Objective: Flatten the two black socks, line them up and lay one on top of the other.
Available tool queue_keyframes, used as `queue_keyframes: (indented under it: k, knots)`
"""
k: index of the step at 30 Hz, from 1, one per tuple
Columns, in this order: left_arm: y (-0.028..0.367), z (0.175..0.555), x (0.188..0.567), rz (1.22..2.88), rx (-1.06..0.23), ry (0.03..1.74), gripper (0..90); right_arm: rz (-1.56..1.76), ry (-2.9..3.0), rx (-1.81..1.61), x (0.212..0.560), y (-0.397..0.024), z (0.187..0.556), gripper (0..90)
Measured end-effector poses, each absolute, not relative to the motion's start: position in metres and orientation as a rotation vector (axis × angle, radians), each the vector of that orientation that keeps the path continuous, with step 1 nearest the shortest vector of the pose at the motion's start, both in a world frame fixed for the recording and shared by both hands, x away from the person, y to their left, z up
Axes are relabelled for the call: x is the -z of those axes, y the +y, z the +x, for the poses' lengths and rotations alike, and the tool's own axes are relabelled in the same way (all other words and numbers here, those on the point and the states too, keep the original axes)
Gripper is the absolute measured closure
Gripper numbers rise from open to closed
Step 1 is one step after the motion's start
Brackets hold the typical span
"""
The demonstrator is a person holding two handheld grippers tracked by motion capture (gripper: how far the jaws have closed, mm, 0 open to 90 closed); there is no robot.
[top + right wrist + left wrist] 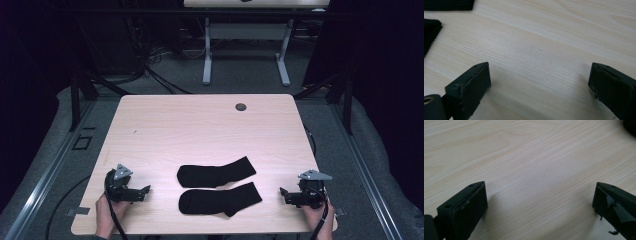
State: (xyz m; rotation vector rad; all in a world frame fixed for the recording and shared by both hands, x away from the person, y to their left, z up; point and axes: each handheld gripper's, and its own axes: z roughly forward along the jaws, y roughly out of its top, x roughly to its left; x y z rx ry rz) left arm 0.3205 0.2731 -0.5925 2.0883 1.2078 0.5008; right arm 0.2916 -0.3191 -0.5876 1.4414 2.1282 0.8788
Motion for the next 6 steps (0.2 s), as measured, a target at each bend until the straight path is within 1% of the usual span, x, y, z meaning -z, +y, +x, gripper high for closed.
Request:
queue_keyframes:
  k: [6]
  knots:
    - [0.2727,0.3205,0.5925,2.082,-0.51,1.22,0.0,1.434,2.108,-0.899,0.5898,-0.3193,0.2899,2.9]
